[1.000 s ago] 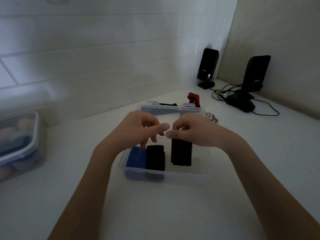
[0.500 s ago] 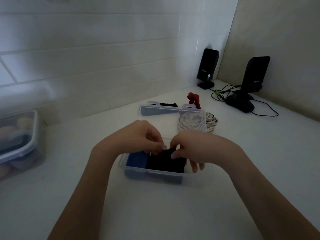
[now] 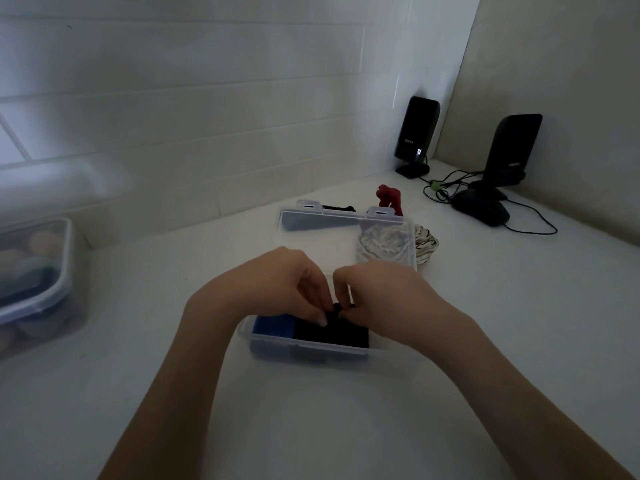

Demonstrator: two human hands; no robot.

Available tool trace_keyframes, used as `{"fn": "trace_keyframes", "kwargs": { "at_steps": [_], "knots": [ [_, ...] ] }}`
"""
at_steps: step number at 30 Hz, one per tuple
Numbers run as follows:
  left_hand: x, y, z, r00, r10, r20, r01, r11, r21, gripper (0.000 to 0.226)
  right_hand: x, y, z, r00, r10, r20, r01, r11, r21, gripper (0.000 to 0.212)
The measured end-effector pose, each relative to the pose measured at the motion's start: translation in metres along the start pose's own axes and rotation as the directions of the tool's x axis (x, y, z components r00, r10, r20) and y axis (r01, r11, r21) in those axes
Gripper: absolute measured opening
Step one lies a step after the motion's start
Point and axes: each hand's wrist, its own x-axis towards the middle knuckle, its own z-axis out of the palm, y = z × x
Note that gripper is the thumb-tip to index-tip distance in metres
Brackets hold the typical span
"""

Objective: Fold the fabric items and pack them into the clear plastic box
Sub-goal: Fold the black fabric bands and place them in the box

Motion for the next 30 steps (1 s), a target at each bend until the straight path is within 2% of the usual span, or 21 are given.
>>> {"fn": "trace_keyframes", "kwargs": {
  "at_steps": [2, 7, 10, 13, 16, 22, 26, 30],
  "knots": [
    [0.0, 0.0, 0.0, 1.0, -0.009, 0.026, 0.01, 1.0, -0.011, 0.024, 0.001, 0.004, 0.002, 0.999, 0.002, 0.041, -0.005, 0.998, 0.065, 0.014],
    [0.003, 0.003, 0.002, 0.999, -0.035, 0.038, 0.035, 0.999, 0.011, 0.027, -0.005, 0.009, -0.004, 0.992, 0.004, 0.127, -0.028, 0.982, 0.186, 0.041],
    [0.003, 0.004, 0.002, 0.998, -0.048, 0.044, 0.048, 0.999, 0.015, 0.03, -0.01, 0.007, -0.001, 0.994, 0.07, 0.087, -0.08, 0.989, 0.125, 0.049],
    [0.002, 0.005, 0.002, 0.997, -0.056, 0.051, 0.055, 0.998, 0.018, 0.032, -0.013, 0.004, 0.002, 0.995, 0.096, 0.025, -0.095, 0.995, -0.034, 0.045],
    [0.002, 0.006, 0.002, 0.997, -0.057, 0.057, 0.056, 0.998, 0.025, 0.034, -0.017, 0.001, 0.002, 0.998, 0.064, 0.028, -0.062, 0.995, -0.078, 0.042],
    [-0.001, 0.006, 0.0, 0.993, -0.051, 0.104, 0.051, 0.999, -0.006, 0.042, -0.02, 0.005, -0.007, 0.99, 0.023, 0.137, -0.022, 1.0, -0.01, 0.031],
    [-0.001, 0.006, 0.001, 0.992, -0.041, 0.121, 0.04, 0.999, 0.009, 0.046, -0.019, 0.002, -0.004, 0.993, 0.028, 0.118, -0.027, 1.0, -0.011, 0.03],
    [0.003, 0.007, 0.009, 0.998, -0.015, 0.068, 0.007, 0.994, 0.111, 0.045, -0.011, -0.005, 0.001, 0.994, 0.014, 0.104, -0.01, 0.999, -0.042, 0.03]
  ]
}}
